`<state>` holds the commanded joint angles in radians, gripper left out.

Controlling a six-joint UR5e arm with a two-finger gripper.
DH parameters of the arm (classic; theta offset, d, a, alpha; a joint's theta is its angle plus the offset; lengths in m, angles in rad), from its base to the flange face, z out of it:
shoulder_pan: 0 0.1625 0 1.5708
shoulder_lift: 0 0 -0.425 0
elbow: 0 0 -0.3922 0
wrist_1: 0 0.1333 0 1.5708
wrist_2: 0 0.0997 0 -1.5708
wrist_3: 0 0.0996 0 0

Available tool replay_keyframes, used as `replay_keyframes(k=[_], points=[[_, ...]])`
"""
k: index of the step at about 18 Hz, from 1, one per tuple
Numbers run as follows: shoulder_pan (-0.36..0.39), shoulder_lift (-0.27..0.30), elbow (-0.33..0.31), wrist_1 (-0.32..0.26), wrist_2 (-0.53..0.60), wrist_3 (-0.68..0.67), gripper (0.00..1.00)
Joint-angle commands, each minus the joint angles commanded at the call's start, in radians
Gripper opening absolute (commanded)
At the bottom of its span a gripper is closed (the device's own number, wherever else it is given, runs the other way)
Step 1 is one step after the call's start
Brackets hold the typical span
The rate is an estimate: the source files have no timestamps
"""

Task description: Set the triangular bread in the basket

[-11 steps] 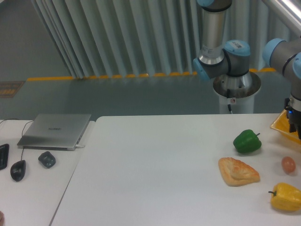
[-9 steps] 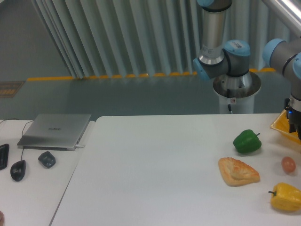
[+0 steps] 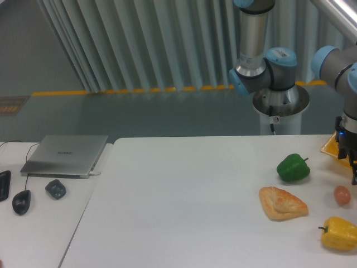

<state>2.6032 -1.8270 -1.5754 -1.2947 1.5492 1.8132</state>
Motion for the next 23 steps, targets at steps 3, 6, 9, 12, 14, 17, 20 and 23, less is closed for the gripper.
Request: replay_keyframes(k=[3, 6, 9, 12, 14, 17, 20, 23], points=[[-0.002, 0.000, -0.002, 0.003, -0.006, -0.055, 1.00], [-0.015, 0.000, -0.003, 0.003, -0.009, -0.194, 1.00], [-0.040, 0.002, -0.002, 0.006, -0.020, -0.258, 1.00], [-0.051, -0.003, -0.005, 0.008, -0.113, -0.400, 1.00], [-0.051, -0.003, -0.005, 0.008, -0.179, -0.468, 1.00], [-0.070, -0.005, -0.005, 0.008, -0.182, -0.495, 1.00], [-0.121, -0.015, -0.005, 0.008, -0.189, -0.595, 1.00], [-0.179, -0.035, -0.003, 0.017, -0.181, -0.626, 1.00]])
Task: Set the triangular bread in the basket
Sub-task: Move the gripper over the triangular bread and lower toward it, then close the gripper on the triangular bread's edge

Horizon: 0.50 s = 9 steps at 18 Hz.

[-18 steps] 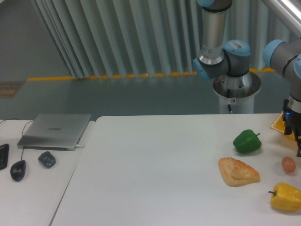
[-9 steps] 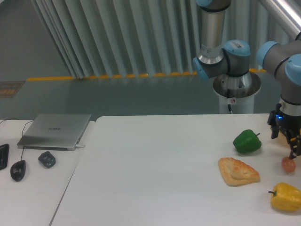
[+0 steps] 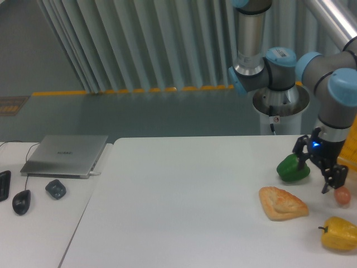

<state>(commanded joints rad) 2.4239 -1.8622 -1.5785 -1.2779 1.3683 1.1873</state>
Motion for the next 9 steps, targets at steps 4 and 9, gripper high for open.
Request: replay_keyframes(k=[4, 9], points=[[-0.084, -0.034, 0.002, 0.029, 0.075, 0.005, 1.00], [-0.100, -0.057, -0.002, 0.049, 0.080, 0.006, 1.00]])
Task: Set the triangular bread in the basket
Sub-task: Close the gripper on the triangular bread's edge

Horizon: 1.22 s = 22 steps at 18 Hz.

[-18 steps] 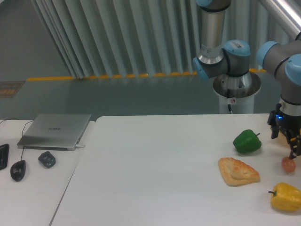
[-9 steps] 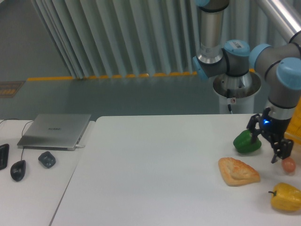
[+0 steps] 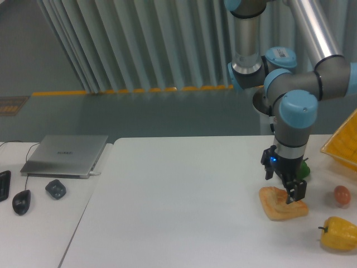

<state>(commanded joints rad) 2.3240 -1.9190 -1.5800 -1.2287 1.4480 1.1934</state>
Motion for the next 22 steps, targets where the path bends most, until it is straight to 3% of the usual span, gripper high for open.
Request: replay_keyframes(k=[5, 9, 14, 17, 20, 22], points=[[-0.029, -0.035, -0.002, 0.015, 0.129, 0.055, 1.00], [-0.029, -0.048, -0.006, 0.015, 0.140, 0.057, 1.00], [-0.029, -0.052, -0.014, 0.017, 0.137, 0.060, 0.92], [-0.032, -0.061, -0.014, 0.020, 0.137, 0.060, 0.82], [-0.037, -0.064, -0.014, 0.020, 0.138, 0.058, 0.66], [-0.038, -0.069, -0.014, 0.020, 0.138, 0.057, 0.62]])
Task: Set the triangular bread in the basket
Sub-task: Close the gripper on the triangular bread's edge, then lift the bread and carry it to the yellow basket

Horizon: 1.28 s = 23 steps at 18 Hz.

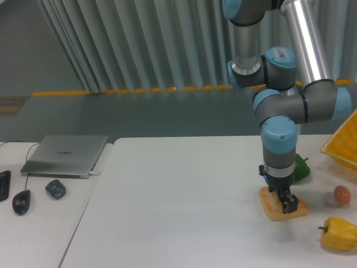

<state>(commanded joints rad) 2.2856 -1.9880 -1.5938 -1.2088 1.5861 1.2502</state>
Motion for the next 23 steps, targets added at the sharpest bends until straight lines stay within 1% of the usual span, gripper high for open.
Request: replay_keyframes(k=[1, 2, 3, 4, 6, 7, 9, 12, 17, 19, 21, 23], points=[[-0.003, 0.000, 0.000, 0.000, 0.000, 0.000, 0.56], [-0.003, 0.001, 0.002, 0.000, 0.000, 0.000, 0.46], [-0.003, 0.003, 0.002, 0.000, -0.002, -0.005, 0.35], [-0.003, 0.005, 0.002, -0.003, -0.002, -0.008, 0.23], [-0.002, 0.009, 0.014, -0.005, -0.002, -0.008, 0.10], [-0.002, 0.012, 0.024, -0.002, -0.003, -0.008, 0.06], [0.000, 0.020, 0.038, 0.000, -0.006, -0.008, 0.04], [0.005, 0.040, 0.048, 0.000, -0.008, -0.023, 0.04], [0.040, 0.084, 0.077, -0.003, -0.023, -0.021, 0.04], [0.080, 0.109, 0.077, -0.017, -0.037, -0.011, 0.04], [0.110, 0.123, 0.077, -0.054, -0.038, 0.020, 0.04], [0.171, 0.161, 0.077, -0.104, -0.037, 0.151, 0.04]])
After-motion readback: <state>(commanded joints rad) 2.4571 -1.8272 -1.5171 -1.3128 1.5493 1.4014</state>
